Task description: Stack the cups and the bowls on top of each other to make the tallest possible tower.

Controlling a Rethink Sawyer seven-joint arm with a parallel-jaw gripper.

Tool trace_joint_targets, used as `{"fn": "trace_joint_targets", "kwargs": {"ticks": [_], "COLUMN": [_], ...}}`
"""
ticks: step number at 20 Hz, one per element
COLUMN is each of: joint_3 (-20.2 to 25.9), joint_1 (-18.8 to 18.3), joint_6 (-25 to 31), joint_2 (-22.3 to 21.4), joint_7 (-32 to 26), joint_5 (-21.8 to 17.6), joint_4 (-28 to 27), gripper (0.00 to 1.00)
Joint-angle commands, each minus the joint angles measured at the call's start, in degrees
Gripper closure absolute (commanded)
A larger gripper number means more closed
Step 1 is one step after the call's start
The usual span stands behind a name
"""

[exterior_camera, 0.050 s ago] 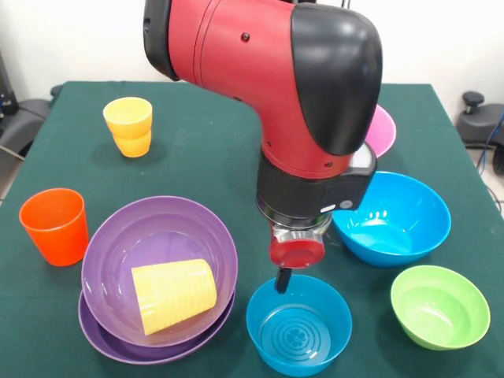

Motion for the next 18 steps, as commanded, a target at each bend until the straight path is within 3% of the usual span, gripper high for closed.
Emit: {"fn": "trace_joint_targets", "kwargs": {"ticks": [1, 18], "joint_3": [5.06, 5.05], "joint_1": [0.97, 2.03], "joint_6": [-3.18, -5.81], "joint_2": [1.82, 5.01], "joint_7": [9.68, 12.63], "joint_5": [-0.37, 1.12], "joint_4": [3.04, 3.30], "gripper": [0.00, 0.00]}}
